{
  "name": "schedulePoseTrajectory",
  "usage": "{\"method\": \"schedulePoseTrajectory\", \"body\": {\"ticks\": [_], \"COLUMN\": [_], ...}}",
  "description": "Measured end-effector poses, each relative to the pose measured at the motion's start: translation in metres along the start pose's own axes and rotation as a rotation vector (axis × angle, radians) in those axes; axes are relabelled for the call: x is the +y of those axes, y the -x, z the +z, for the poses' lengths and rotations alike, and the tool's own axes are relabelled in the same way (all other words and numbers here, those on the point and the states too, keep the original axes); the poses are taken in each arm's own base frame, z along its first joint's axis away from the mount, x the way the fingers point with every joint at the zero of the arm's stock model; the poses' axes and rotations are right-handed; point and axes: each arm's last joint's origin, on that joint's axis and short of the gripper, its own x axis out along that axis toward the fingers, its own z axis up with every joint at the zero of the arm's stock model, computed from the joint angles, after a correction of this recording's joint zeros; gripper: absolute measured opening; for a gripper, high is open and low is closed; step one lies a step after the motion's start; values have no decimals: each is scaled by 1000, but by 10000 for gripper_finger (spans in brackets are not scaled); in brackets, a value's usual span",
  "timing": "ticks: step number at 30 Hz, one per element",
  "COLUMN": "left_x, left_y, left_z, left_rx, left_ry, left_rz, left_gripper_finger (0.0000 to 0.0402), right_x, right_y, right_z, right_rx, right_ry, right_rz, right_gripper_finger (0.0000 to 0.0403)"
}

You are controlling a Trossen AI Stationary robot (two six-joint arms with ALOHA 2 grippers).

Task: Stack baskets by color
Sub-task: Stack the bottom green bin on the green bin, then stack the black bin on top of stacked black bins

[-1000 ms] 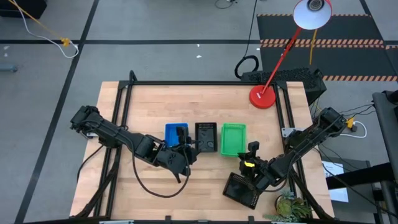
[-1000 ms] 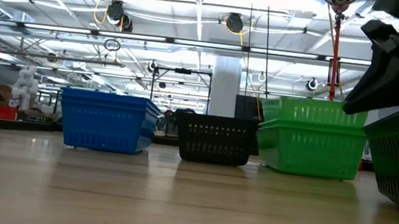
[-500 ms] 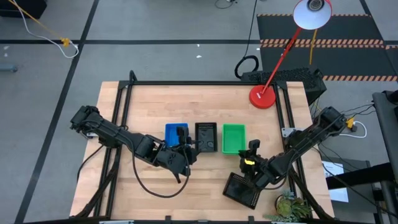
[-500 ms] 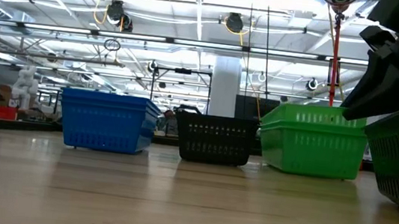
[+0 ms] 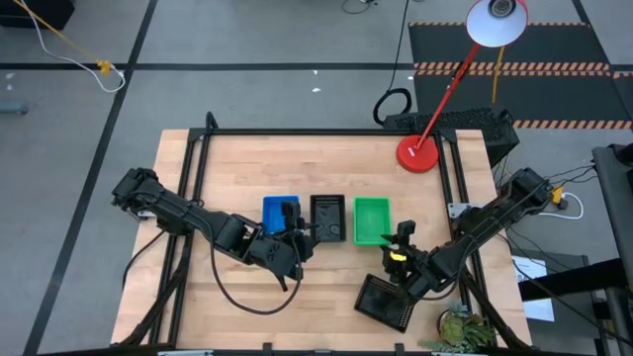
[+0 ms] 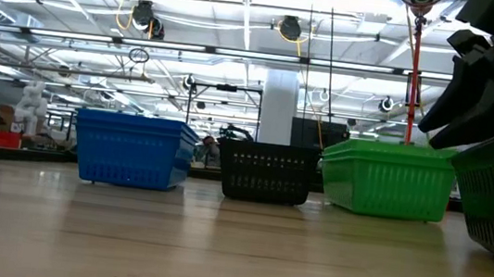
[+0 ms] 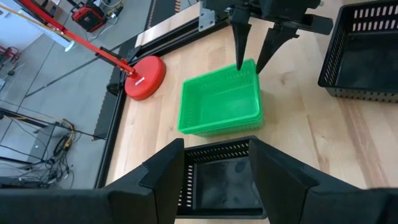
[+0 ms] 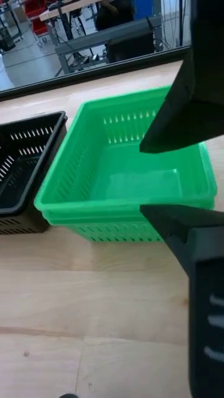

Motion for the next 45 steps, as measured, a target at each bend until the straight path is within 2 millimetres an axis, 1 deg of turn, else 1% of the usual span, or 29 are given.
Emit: {"method": "schedulePoseTrajectory", "body": {"ticks": [4, 8, 11, 13, 16, 19, 22, 24, 27, 30, 32, 36, 40, 45], "left_x": [0, 0, -3, -11, -31, -51, -65, -71, -75, -78, -83, -99, -112, -128], "left_y": [0, 1, -2, -5, -13, -23, -35, -44, -59, -74, -83, -100, -114, -130], "left_z": [0, 3, 12, 18, 19, 16, 13, 10, 7, 10, 14, 17, 17, 11], "left_rx": [-1, -27, -113, -170, -202, -202, -212, -207, -205, -193, -193, -177, -156, -175], "left_ry": [0, 28, 90, 82, 2, -107, -154, -180, -192, -209, -251, -396, -533, -746], "left_rz": [-2, -4, -81, -155, -204, -230, -301, -344, -387, -406, -424, -454, -489, -496], "left_gripper_finger": [184, 184, 184, 184, 184, 184, 184, 184, 184, 184, 184, 184, 184, 184], "right_x": [-3, -12, -19, -26, -34, -40, -43, -43, -41, -39, -38, -37, -40, -42], "right_y": [3, 11, 19, 24, 34, 42, 52, 58, 66, 71, 73, 74, 75, 77], "right_z": [2, 6, 11, 13, 16, 18, 19, 18, 15, 13, 13, 12, 12, 12], "right_rx": [-18, -65, -111, -140, -158, -173, -212, -234, -255, -276, -290, -296, -302, -309], "right_ry": [-27, -90, -154, -199, -262, -315, -342, -336, -324, -312, -305, -295, -301, -310], "right_rz": [11, 37, 64, 93, 204, 329, 400, 417, 444, 441, 430, 426, 429, 433], "right_gripper_finger": [165, 179, 180, 179, 175, 172, 172, 172, 172, 171, 171, 171, 171, 171]}}
